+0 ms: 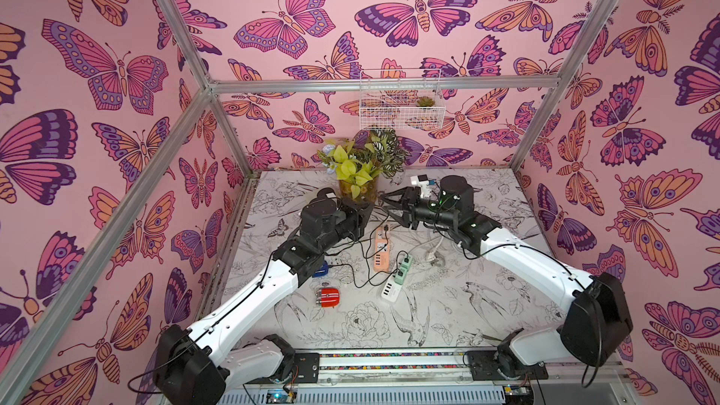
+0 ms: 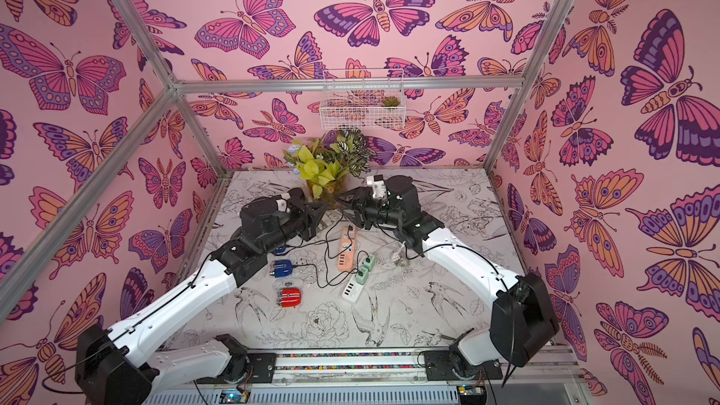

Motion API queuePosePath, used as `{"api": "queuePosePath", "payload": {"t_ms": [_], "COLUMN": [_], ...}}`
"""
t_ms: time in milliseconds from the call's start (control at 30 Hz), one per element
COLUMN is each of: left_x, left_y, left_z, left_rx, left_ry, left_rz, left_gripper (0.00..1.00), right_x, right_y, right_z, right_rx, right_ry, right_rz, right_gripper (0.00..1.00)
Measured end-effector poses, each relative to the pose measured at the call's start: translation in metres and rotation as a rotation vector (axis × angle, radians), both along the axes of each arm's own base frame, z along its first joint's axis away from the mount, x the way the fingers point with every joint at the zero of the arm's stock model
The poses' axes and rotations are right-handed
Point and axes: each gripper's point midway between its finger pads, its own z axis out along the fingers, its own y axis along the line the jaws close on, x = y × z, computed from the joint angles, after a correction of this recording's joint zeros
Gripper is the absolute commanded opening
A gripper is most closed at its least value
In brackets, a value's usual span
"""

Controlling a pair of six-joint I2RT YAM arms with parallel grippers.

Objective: Charge the electric shaver
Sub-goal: Pick up the charging cable from the center of the board.

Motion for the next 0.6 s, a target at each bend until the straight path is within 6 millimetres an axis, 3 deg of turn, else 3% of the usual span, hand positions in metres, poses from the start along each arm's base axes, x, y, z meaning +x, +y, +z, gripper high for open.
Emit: {"api": "queuePosePath", "payload": {"t_ms": [300,600], "left_x": [0.004,0.004], "left_y": [-0.001,-0.005], "left_z": [-0.003,-0.008], "left_rx": [-0.002,0.003], "left_ry": [0.006,0.019], "left_rz": [-0.009,-0.027], "left_gripper": [0.0,0.0], "right_x": [-0.007,-0.008], "right_y": [0.007,0.008], "right_z": [0.007,0.001], "right_rx": [0.087,0.091], "right_ry": [0.023,0.057], "right_rz": [0.017,0.015], "right_gripper": [0.31,0.18]}}
